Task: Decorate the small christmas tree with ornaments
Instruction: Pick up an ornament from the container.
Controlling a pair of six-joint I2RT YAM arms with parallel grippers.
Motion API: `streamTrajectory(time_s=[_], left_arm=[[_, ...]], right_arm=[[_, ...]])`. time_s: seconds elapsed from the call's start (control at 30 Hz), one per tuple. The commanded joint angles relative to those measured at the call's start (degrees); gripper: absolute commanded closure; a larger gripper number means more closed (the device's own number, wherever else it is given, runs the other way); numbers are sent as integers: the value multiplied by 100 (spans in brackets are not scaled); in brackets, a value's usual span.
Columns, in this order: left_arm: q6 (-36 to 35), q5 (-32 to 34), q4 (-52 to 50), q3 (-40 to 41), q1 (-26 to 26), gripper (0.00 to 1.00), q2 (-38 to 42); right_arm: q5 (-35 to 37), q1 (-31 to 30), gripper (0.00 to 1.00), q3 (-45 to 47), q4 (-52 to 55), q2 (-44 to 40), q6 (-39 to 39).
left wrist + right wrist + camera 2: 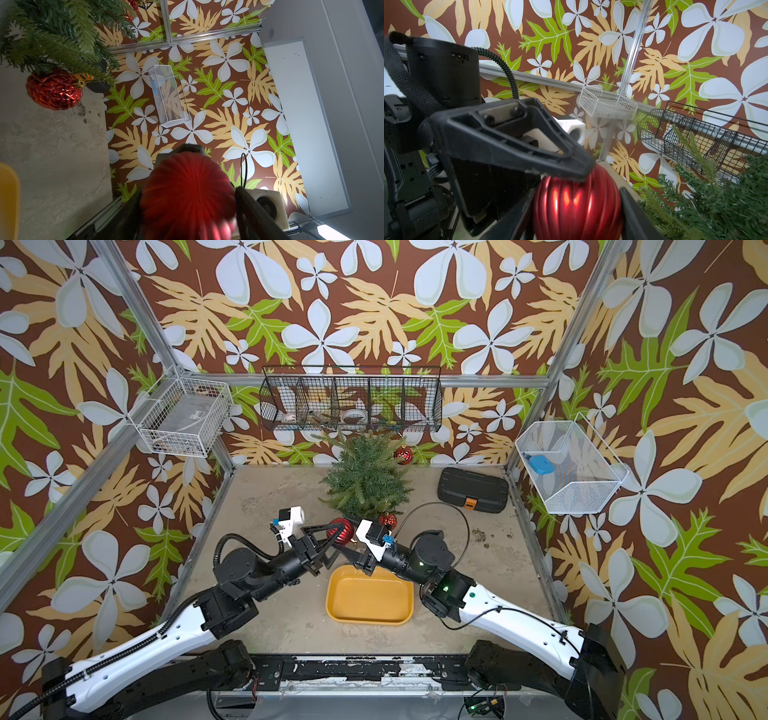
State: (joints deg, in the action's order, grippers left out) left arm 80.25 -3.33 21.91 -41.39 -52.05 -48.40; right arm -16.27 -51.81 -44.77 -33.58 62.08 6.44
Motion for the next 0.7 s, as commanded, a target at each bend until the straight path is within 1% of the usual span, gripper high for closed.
streamTrajectory(time_s=[0.0, 0.13, 0.2, 0.33, 0.43, 0.5, 0.57, 0.67], left_arm=[[-358, -16, -111, -126, -7, 15, 65], [-1013, -25, -678, -352, -7, 9, 246], [-1508, -33, -1086, -551, -2, 8, 351], [-2744, -304, -2217, -1200, -5, 8, 454], [-3439, -832, -2824, -1602, -5, 9, 465], [-3711, -1313, -3110, -1772, 0, 9, 447], [-3782, -1769, -3383, -1876, -6, 9, 404], [-3616, -2401, -3536, -1822, -5, 11, 334]], right_arm=[[67, 2, 48, -14, 123, -114, 130], [79, -4, 49, 33, 498, -399, 348], [-8, -4, 49, 110, 682, -593, 521], [-581, -2, 49, 132, 1355, -1056, 982], [-1294, -4, 49, 128, 1877, -1393, 1360], [-1634, -5, 49, 88, 2199, -1600, 1647], [-1933, -2, 48, 8, 2540, -1761, 2026], [-2003, -11, 48, -145, 2899, -1857, 2376]])
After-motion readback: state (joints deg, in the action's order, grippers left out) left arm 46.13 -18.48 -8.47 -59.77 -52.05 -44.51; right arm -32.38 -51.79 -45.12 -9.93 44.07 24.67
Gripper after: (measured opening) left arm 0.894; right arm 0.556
